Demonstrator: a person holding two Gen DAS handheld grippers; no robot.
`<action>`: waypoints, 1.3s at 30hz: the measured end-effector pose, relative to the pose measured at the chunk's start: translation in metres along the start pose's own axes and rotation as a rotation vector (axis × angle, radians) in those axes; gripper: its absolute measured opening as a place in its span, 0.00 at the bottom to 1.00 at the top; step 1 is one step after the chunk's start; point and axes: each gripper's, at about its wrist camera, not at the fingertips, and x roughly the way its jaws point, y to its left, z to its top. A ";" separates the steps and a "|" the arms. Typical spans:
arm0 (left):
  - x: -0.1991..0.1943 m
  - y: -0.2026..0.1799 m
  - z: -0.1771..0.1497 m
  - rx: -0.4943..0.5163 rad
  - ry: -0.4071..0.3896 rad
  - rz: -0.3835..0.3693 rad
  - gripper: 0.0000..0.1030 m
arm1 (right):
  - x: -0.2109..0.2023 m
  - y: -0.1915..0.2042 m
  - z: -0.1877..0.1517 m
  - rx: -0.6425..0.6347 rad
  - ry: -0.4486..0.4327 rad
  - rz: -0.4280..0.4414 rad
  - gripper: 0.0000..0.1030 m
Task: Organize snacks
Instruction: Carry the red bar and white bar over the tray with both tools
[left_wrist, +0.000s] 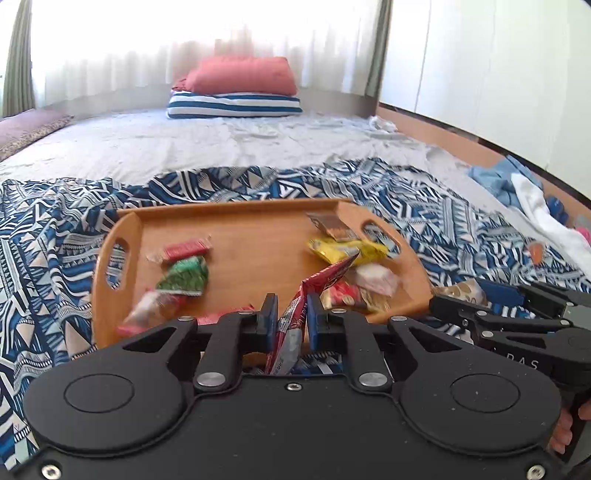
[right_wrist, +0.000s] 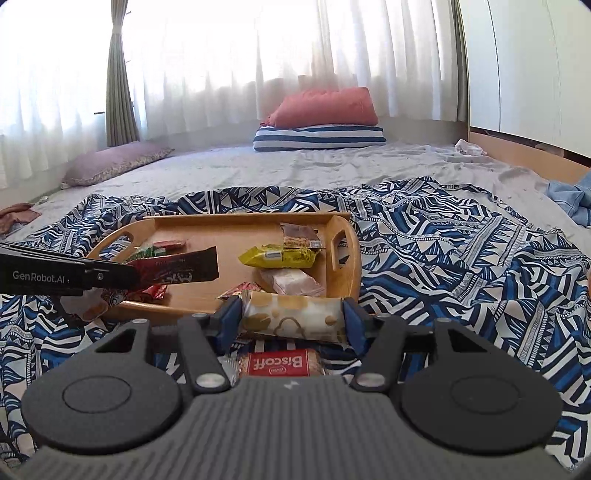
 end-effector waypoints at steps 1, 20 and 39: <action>0.001 0.003 0.003 -0.009 -0.005 0.007 0.14 | 0.003 0.001 0.003 0.006 0.001 0.004 0.59; 0.090 0.054 0.055 -0.172 0.030 0.063 0.14 | 0.086 0.058 0.028 -0.106 0.077 0.114 0.59; 0.130 0.060 0.044 -0.174 0.097 0.104 0.15 | 0.126 0.075 0.021 -0.138 0.149 0.145 0.59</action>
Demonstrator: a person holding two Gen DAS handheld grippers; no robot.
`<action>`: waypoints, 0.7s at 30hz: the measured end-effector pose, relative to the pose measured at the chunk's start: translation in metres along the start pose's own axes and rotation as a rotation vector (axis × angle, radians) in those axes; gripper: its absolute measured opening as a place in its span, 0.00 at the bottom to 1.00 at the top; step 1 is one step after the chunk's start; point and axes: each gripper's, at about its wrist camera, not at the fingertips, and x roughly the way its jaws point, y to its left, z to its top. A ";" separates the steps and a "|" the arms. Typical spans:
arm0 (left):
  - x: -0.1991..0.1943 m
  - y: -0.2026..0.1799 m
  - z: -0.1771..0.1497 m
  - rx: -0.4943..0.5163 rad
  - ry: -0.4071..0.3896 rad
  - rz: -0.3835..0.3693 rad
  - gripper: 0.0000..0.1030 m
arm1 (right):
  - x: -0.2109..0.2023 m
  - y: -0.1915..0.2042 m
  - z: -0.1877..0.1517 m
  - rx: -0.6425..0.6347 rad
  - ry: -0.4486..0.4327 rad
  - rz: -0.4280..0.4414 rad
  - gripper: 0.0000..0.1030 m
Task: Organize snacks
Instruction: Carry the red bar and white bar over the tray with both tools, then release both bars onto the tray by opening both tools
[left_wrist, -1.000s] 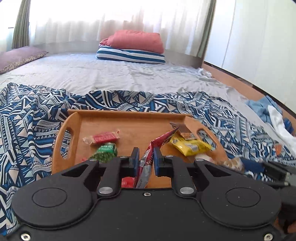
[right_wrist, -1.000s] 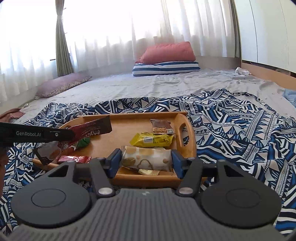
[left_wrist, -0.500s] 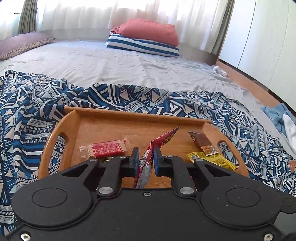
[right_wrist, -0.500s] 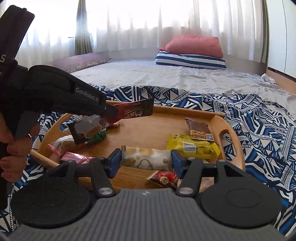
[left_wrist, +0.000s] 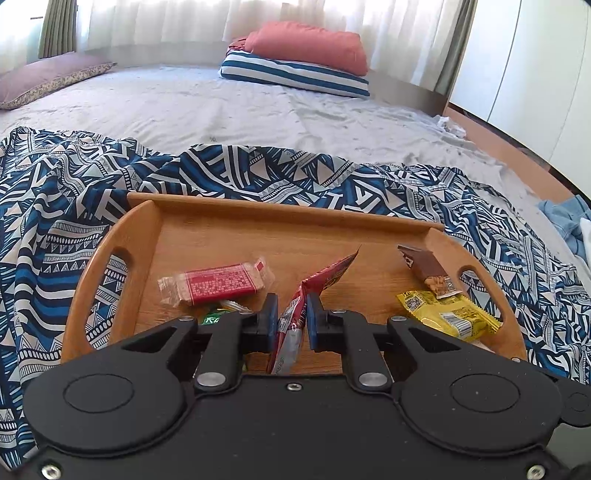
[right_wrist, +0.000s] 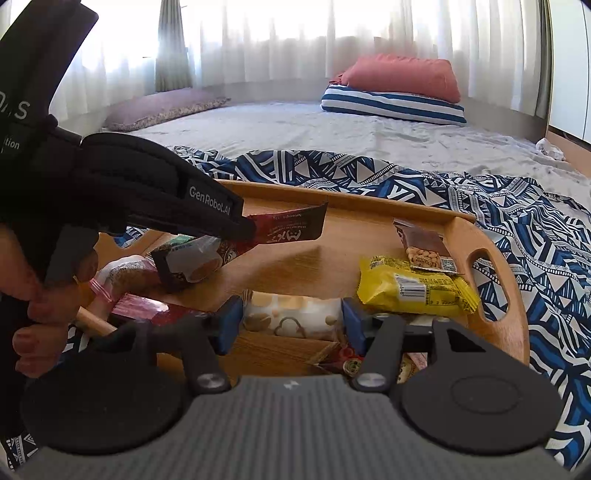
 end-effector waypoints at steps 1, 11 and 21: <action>0.001 0.000 0.000 0.001 0.002 0.001 0.15 | 0.000 -0.001 -0.001 0.002 0.001 0.000 0.59; 0.005 0.001 -0.002 -0.007 0.012 -0.004 0.15 | 0.005 -0.006 0.000 0.033 0.009 0.010 0.60; 0.000 0.001 -0.001 -0.007 0.005 -0.015 0.16 | 0.006 -0.009 -0.001 0.052 0.012 0.026 0.62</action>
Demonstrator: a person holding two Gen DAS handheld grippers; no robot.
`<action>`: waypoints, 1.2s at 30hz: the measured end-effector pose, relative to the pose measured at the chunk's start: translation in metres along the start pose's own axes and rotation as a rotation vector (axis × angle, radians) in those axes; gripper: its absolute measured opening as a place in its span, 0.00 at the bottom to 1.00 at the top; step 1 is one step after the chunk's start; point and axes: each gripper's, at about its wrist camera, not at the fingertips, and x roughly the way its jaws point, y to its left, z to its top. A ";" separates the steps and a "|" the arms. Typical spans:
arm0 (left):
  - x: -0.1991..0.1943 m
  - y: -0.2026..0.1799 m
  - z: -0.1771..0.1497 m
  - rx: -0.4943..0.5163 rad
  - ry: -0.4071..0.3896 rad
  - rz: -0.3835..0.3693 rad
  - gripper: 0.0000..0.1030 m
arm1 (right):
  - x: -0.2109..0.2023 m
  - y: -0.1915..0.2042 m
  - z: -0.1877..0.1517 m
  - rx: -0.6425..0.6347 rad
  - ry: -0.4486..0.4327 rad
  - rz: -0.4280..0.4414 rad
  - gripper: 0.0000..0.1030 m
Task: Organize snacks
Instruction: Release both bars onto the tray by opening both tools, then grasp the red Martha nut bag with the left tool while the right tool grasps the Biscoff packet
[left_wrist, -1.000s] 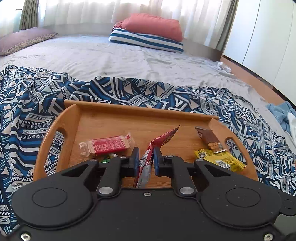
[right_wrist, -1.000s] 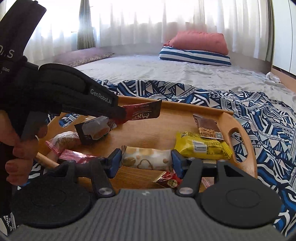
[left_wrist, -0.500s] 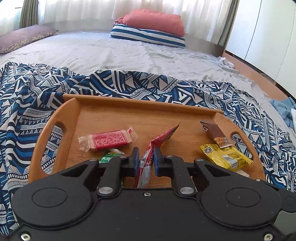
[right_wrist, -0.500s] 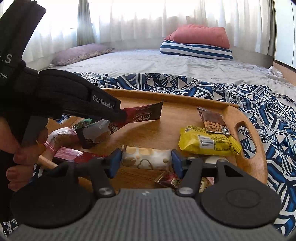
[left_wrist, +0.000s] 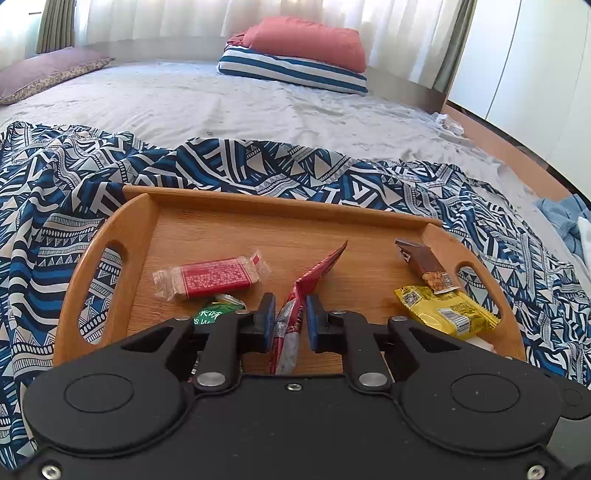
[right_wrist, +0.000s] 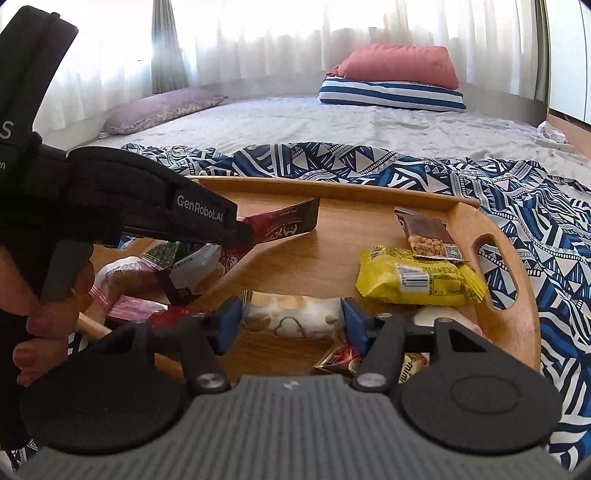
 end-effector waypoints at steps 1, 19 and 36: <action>-0.003 0.000 0.001 0.000 -0.006 0.000 0.16 | -0.001 -0.001 0.000 0.004 -0.001 0.002 0.65; -0.064 -0.015 -0.001 0.091 -0.077 -0.033 0.48 | -0.043 -0.010 0.002 0.006 -0.057 -0.014 0.74; -0.131 -0.019 -0.033 0.127 -0.139 -0.083 0.89 | -0.100 -0.030 -0.012 0.013 -0.112 -0.049 0.81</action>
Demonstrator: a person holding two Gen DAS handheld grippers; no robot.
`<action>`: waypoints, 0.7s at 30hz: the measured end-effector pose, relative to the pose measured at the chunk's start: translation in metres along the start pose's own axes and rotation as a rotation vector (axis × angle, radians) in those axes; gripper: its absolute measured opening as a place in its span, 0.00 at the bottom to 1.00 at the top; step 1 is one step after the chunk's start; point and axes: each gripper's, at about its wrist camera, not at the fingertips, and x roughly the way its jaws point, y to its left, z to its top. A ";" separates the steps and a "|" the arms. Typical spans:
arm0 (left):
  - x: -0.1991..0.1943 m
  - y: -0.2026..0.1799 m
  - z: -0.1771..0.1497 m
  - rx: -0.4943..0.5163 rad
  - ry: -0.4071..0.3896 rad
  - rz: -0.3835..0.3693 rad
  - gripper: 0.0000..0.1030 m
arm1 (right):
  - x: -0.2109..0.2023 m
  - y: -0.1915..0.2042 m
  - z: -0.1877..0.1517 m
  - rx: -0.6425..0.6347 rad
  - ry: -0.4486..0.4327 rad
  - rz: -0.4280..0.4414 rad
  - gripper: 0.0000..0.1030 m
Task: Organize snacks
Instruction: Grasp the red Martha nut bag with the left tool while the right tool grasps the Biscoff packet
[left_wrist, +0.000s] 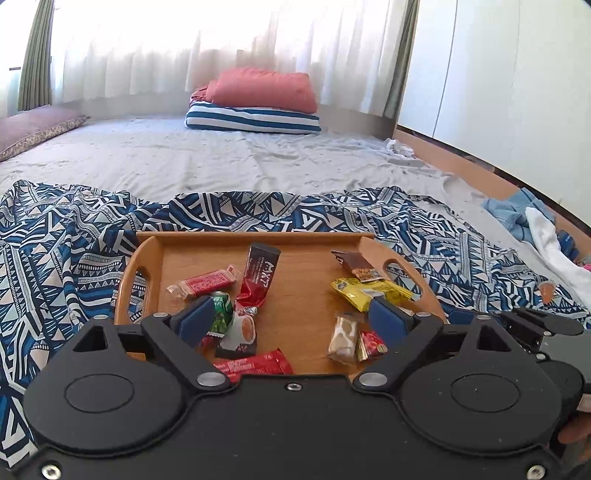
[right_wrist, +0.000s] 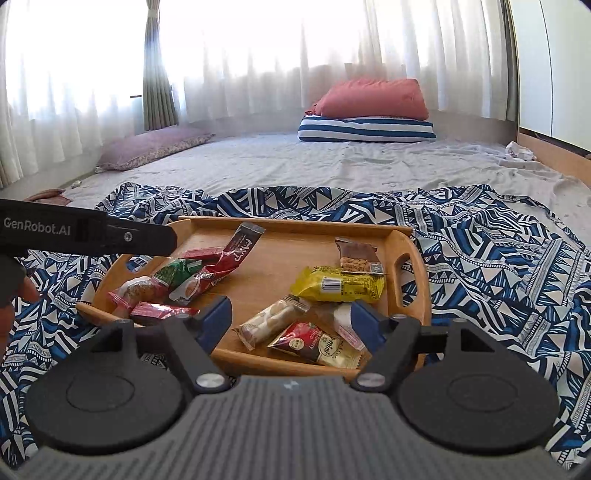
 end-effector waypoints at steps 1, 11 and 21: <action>-0.003 -0.001 -0.002 0.003 -0.002 -0.002 0.89 | -0.002 -0.001 -0.002 -0.003 0.000 -0.006 0.82; -0.022 -0.018 -0.028 0.054 0.000 -0.020 0.96 | -0.018 -0.017 -0.021 0.003 0.024 -0.041 0.87; -0.034 -0.036 -0.054 0.114 0.012 -0.050 0.99 | -0.026 -0.030 -0.041 0.001 0.058 -0.066 0.90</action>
